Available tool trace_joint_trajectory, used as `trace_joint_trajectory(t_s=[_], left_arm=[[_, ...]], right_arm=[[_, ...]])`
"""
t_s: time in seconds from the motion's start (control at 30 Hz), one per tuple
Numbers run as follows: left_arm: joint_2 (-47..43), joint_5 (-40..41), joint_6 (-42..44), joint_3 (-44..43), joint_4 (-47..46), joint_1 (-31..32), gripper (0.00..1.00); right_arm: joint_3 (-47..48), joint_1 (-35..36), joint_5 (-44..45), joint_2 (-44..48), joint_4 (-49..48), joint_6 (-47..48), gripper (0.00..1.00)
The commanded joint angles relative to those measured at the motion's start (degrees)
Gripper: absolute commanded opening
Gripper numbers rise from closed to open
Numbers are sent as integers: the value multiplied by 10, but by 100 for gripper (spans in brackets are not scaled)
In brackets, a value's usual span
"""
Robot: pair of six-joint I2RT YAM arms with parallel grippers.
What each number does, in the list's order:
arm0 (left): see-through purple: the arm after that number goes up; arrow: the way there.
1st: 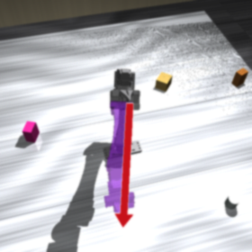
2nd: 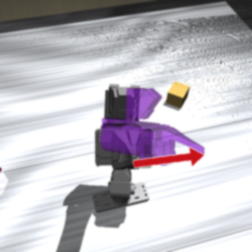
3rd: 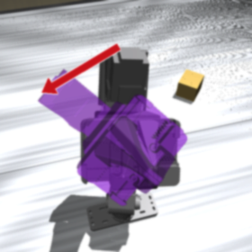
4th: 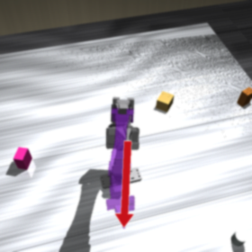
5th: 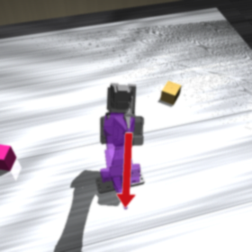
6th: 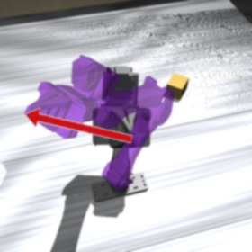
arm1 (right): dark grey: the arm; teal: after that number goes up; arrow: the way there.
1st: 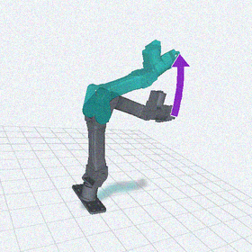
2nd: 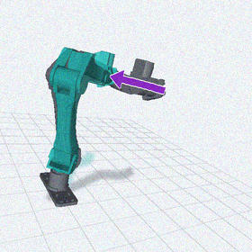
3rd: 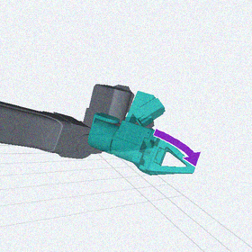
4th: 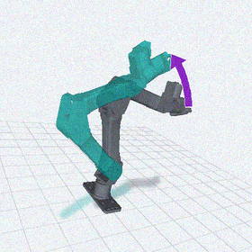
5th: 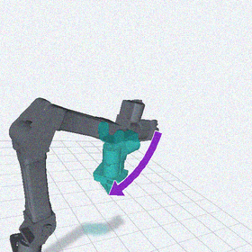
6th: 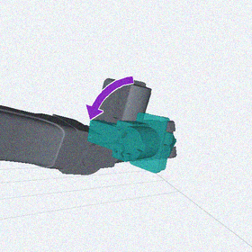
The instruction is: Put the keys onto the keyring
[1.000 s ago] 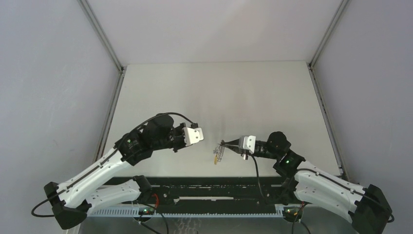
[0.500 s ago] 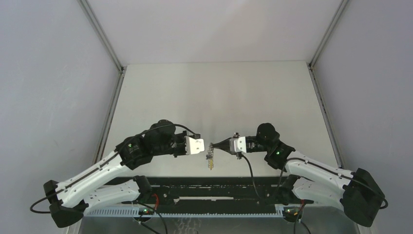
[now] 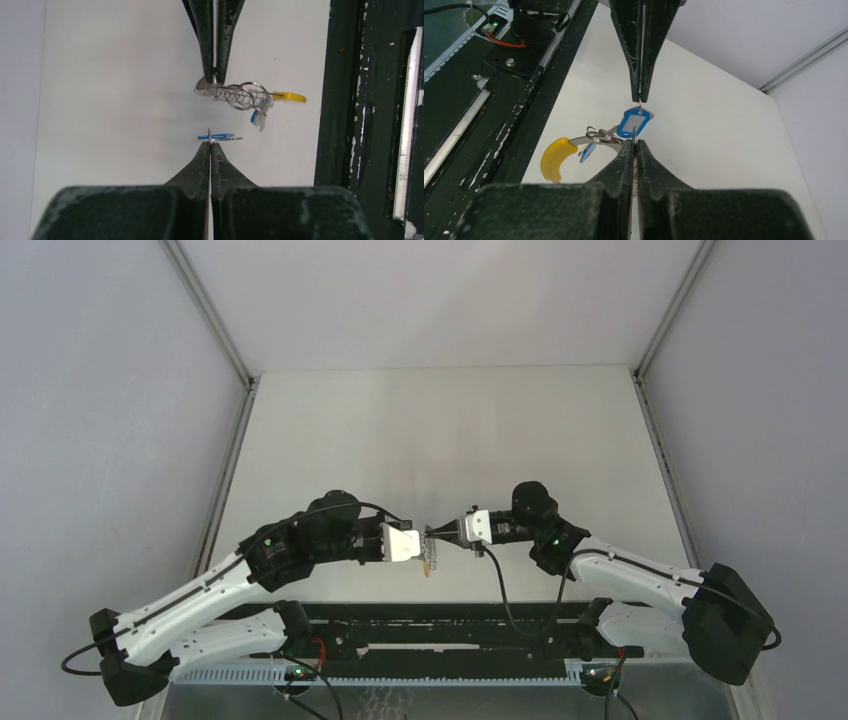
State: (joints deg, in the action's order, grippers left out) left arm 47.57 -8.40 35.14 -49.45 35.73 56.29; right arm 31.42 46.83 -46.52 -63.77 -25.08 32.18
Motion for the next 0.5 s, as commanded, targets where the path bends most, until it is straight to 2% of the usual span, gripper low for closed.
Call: trace_joint_trajectory(t_s=[0.0, 0.47], left_arm=[[-3, 13, 3, 11, -32, 5, 0], [3, 13, -2, 13, -37, 6, 0]], right_arm=[[25, 13, -2, -2, -35, 4, 0], [24, 43, 73, -2, -41, 27, 0]])
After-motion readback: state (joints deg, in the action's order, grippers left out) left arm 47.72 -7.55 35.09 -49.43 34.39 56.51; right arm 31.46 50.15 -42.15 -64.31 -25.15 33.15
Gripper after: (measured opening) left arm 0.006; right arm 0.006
